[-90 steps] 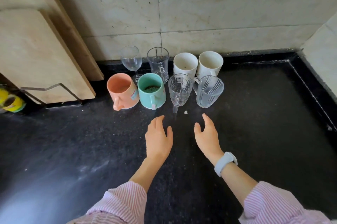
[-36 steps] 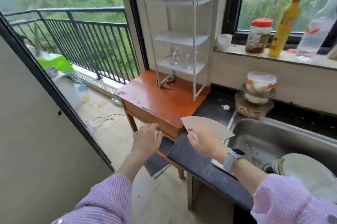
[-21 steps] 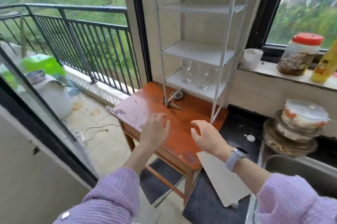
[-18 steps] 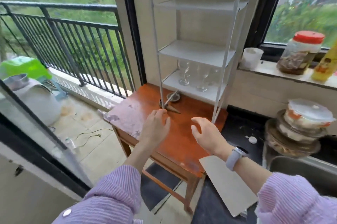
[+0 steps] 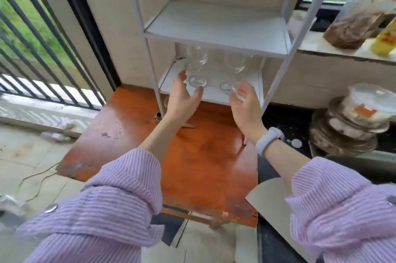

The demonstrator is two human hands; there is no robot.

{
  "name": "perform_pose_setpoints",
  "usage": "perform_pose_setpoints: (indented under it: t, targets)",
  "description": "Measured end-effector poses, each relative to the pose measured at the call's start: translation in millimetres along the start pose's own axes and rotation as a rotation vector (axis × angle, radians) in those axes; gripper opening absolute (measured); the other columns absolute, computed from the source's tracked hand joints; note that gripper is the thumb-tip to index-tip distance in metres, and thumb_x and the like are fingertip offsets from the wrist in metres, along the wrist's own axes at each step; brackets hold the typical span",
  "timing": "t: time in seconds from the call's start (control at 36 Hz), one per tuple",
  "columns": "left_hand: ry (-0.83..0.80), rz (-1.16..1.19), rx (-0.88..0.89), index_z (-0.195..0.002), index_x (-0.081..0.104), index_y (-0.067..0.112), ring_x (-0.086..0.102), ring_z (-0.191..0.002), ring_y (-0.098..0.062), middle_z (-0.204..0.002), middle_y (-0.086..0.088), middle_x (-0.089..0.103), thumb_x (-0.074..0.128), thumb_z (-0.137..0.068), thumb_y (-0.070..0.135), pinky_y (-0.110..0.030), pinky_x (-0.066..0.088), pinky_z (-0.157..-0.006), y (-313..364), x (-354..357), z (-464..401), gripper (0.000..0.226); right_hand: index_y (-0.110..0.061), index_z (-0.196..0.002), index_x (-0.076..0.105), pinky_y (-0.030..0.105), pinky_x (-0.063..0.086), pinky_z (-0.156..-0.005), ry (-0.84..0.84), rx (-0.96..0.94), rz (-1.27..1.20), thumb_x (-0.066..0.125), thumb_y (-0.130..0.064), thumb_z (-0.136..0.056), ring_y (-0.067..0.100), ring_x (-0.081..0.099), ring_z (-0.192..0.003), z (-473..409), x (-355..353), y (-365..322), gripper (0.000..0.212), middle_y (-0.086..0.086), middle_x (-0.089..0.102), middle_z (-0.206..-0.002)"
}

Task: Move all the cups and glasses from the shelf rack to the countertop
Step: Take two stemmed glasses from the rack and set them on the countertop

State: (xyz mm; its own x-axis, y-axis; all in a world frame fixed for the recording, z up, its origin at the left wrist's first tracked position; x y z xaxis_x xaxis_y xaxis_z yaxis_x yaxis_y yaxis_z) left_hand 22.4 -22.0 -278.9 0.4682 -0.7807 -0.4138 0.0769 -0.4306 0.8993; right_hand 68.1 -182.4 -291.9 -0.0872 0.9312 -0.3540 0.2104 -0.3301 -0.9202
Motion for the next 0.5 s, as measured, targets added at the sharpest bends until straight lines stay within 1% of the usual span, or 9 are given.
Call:
perform_pose_setpoints:
  t: [0.06,0.11,0.17,0.25,0.31,0.36,0.42,0.44,0.5]
  targets:
    - [-0.025,0.057,-0.004,-0.144,0.018,0.015,0.036,-0.132,-0.022,-0.147,-0.008,0.034,0.056,-0.089,0.025,-0.043,0.037,-0.107,-5,11,-15,0.068,-0.012,-0.131,0.039,-0.003,0.034,-0.081,0.047,-0.005,-0.051,0.051,-0.021,-0.092,0.006,0.042,-0.111,-13,3,4,0.041,-0.001,0.046,-0.122]
    - [-0.020,0.080,0.017,-0.144,0.018,0.015,0.037,-0.132,-0.021,-0.146,-0.007,0.035,0.057,-0.089,0.022,-0.041,0.037,-0.107,-11,20,-27,0.069,-0.018,-0.123,0.041,0.008,0.035,-0.086,0.083,0.010,-0.098,0.055,-0.023,-0.089,0.008,0.043,-0.109,-26,6,10,0.038,-0.004,0.045,-0.116]
    - [0.014,0.070,0.032,-0.144,0.018,0.014,0.038,-0.132,-0.020,-0.146,-0.008,0.036,0.059,-0.088,0.021,-0.039,0.036,-0.107,-17,27,-37,0.070,-0.019,-0.124,0.040,0.019,0.034,-0.089,0.089,0.039,-0.123,0.058,-0.023,-0.085,0.010,0.044,-0.112,-39,11,16,0.043,-0.005,0.045,-0.116]
    - [0.019,0.079,0.075,-0.144,0.018,0.008,0.038,-0.132,-0.020,-0.146,-0.009,0.036,0.060,-0.087,0.018,-0.036,0.036,-0.107,-19,35,-50,0.072,-0.018,-0.125,0.040,0.019,0.035,-0.091,0.066,0.042,-0.148,0.061,-0.022,-0.084,0.014,0.045,-0.122,-55,19,20,0.046,0.000,0.048,-0.125]
    - [-0.003,0.134,0.089,-0.143,0.016,0.004,0.038,-0.132,-0.021,-0.146,-0.011,0.035,0.060,-0.087,0.016,-0.036,0.037,-0.107,-19,38,-58,0.072,-0.016,-0.122,0.042,0.015,0.040,-0.087,0.041,0.029,-0.183,0.064,-0.020,-0.083,0.016,0.049,-0.121,-63,24,20,0.045,0.002,0.052,-0.126]
    - [-0.011,0.197,0.070,-0.143,0.017,0.004,0.045,-0.126,-0.022,-0.140,-0.013,0.042,0.060,-0.087,0.015,-0.037,0.041,-0.103,-18,39,-65,0.071,-0.008,-0.121,0.044,0.007,0.046,-0.072,0.037,0.024,-0.206,0.065,-0.016,-0.082,0.010,0.057,-0.106,-67,26,18,0.045,0.005,0.058,-0.114]
    - [0.002,0.221,0.049,-0.141,0.022,0.006,0.053,-0.112,-0.021,-0.122,-0.010,0.052,0.060,-0.086,0.014,-0.038,0.047,-0.095,-18,39,-70,0.066,0.000,-0.115,0.047,0.005,0.045,-0.058,0.062,0.015,-0.216,0.066,-0.012,-0.081,0.005,0.060,-0.080,-70,26,15,0.041,0.008,0.061,-0.094]
    - [0.011,0.224,0.042,-0.139,0.026,0.007,0.055,-0.104,-0.020,-0.113,-0.007,0.054,0.060,-0.086,0.014,-0.038,0.049,-0.091,-18,39,-71,0.063,0.003,-0.113,0.048,0.006,0.045,-0.056,0.075,0.015,-0.215,0.066,-0.012,-0.081,0.007,0.059,-0.072,-70,25,14,0.040,0.009,0.061,-0.089]
    - [0.024,0.235,0.036,-0.131,0.034,0.008,0.056,-0.093,-0.017,-0.097,0.002,0.055,0.060,-0.086,0.012,-0.037,0.050,-0.086,-16,39,-69,0.052,0.005,-0.112,0.048,0.011,0.047,-0.053,0.082,0.022,-0.233,0.065,-0.012,-0.082,0.011,0.057,-0.066,-67,24,12,0.038,0.014,0.059,-0.087]
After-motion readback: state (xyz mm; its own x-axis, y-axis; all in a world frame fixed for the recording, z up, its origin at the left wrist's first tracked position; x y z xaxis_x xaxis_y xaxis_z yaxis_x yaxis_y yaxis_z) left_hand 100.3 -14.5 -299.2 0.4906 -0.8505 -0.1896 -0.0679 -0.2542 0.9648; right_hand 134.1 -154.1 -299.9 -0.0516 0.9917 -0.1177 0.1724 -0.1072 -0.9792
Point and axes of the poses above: each hand's wrist, its own z-axis away from the middle knuckle, its own x-axis out of the palm, y = z × x, the point moved 4 cm from there along -z, towards the middle knuckle
